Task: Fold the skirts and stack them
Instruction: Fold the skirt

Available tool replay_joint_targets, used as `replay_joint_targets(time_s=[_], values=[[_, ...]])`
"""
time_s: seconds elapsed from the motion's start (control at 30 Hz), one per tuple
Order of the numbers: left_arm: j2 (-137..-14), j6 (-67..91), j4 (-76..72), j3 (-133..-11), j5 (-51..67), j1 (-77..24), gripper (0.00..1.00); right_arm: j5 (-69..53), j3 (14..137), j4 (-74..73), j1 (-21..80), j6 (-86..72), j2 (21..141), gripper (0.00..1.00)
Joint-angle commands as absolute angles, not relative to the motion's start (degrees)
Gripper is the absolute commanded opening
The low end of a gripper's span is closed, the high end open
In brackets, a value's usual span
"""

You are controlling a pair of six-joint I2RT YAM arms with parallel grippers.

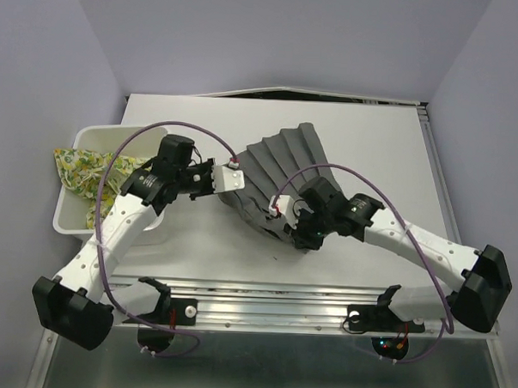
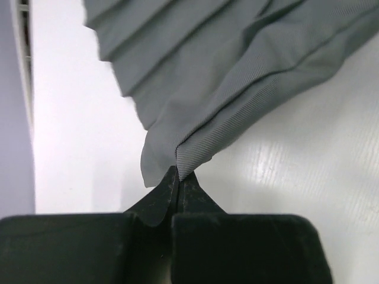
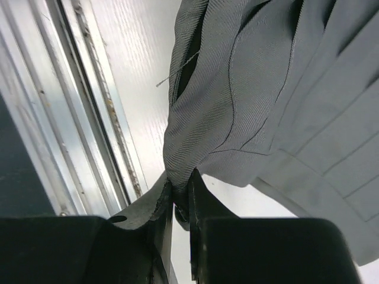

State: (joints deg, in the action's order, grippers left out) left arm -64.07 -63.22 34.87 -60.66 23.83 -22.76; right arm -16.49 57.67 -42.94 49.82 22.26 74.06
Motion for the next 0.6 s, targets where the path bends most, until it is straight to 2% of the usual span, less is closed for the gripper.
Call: replay_joint_targets(time_s=[0.0, 0.3, 0.57], values=[[-64.15, -56.96, 31.92, -69.07, 23.47, -22.68, 0.00, -24.08, 62.66, -46.41, 47.47, 20.30, 72.69, 0.01], [-79.00, -48.18, 15.66, -80.06, 18.72, -22.76, 0.00, -25.14, 57.75, -46.41, 32.70, 23.03, 67.33, 0.01], [-93.95, -44.74, 13.63, -94.64, 17.76, -25.74, 0.00, -29.53, 55.46, -45.97, 20.84, 24.16, 70.22, 0.01]])
